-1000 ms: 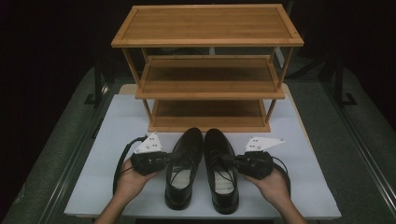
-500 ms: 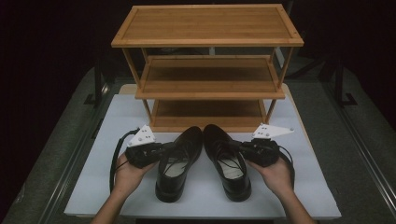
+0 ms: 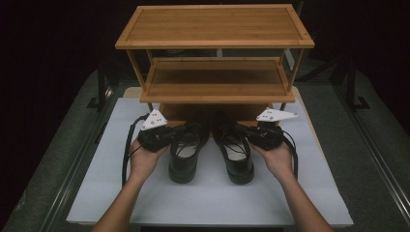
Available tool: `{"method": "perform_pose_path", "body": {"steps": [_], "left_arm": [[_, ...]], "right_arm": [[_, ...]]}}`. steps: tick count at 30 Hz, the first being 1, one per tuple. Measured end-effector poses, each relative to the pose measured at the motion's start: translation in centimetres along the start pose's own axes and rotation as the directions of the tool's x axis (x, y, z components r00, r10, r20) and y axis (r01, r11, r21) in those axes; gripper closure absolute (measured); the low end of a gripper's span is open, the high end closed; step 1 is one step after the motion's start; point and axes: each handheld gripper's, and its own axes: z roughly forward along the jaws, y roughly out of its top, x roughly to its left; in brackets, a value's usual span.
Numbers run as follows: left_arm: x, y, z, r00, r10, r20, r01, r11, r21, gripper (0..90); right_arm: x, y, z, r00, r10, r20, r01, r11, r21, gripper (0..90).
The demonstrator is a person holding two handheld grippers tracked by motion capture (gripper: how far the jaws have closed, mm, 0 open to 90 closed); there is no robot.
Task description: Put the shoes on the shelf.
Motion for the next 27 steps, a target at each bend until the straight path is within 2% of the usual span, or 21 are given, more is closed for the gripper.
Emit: {"method": "perform_pose_path", "body": {"steps": [1, 2, 3, 4, 5, 6, 8, 9, 12, 15, 16, 19, 27], "left_arm": [[0.0, 0.0, 0.0, 1.0, 0.0, 0.0, 0.0, 1.0, 0.0, 88.1], [0.4, 0.1, 0.9, 0.9999, -0.003, -0.013, 0.003, 1.0, -0.005, 88.1], [0.4, 0.1, 0.9, 0.9999, -0.003, -0.013, 0.003, 1.0, -0.005, 88.1], [0.9, 0.2, 1.9, 0.9997, -0.015, -0.021, 0.015, 0.9998, -0.011, 88.1], [0.9, 0.2, 1.9, 0.9997, -0.015, -0.021, 0.015, 0.9998, -0.011, 88.1], [1.2, 0.3, 2.5, 0.9994, -0.011, -0.032, 0.01, 0.9999, -0.008, 88.1], [1.7, 0.6, 3.7, 0.9988, -0.012, -0.047, 0.011, 0.9999, -0.012, 88.1], [1.7, 0.6, 3.7, 0.9988, -0.012, -0.047, 0.011, 0.9999, -0.012, 88.1], [2.0, 1.1, 5.4, 0.997, -0.007, -0.077, 0.006, 0.9998, -0.021, 88.1], [2.3, 1.1, 6.1, 0.996, -0.011, -0.089, 0.008, 0.9995, -0.032, 88.0], [2.4, 1.1, 6.7, 0.9939, -0.007, -0.11, 0.002, 0.9992, -0.04, 88.1], [2.5, 0.9, 7.5, 0.9916, -0.006, -0.129, 0.0, 0.9989, -0.046, 88.1], [2.5, 0.0, 8.8, 0.9889, -0.052, -0.139, 0.044, 0.9971, -0.063, 87.9]], "right_arm": [[-0.2, 0.1, 0.3, 1.0, -0.002, 0.007, 0.002, 1.0, 0.0, 88.4], [-0.5, 0.3, 0.7, 0.9999, -0.003, 0.016, 0.003, 1.0, 0.003, 88.4], [-0.8, 0.4, 1.0, 0.9997, -0.003, 0.023, 0.003, 1.0, 0.007, 88.4], [-1.1, 0.5, 1.4, 0.9995, -0.004, 0.03, 0.003, 1.0, 0.007, 88.4], [-1.1, 0.5, 1.4, 0.9995, -0.004, 0.03, 0.003, 1.0, 0.007, 88.4], [-1.9, 0.8, 2.1, 0.9989, -0.003, 0.047, 0.003, 1.0, 0.006, 88.4], [-2.5, 1.0, 2.6, 0.9979, 0.005, 0.065, -0.005, 1.0, 0.001, 88.3], [-2.5, 1.0, 2.6, 0.9979, 0.005, 0.065, -0.005, 1.0, 0.001, 88.3], [-3.8, 1.4, 3.6, 0.9954, 0.021, 0.093, -0.019, 1.0, -0.022, 88.3], [-4.5, 1.6, 4.4, 0.9931, 0.027, 0.114, -0.024, 0.999, -0.031, 88.3], [-4.6, 1.7, 4.6, 0.9923, 0.026, 0.121, -0.023, 0.999, -0.025, 88.3], [-4.8, 1.8, 5.2, 0.9904, 0.02, 0.137, -0.016, 0.999, -0.03, 88.3], [-4.6, 1.2, 6.6, 0.989, 0.021, 0.146, -0.016, 0.999, -0.035, 88.2]]}}
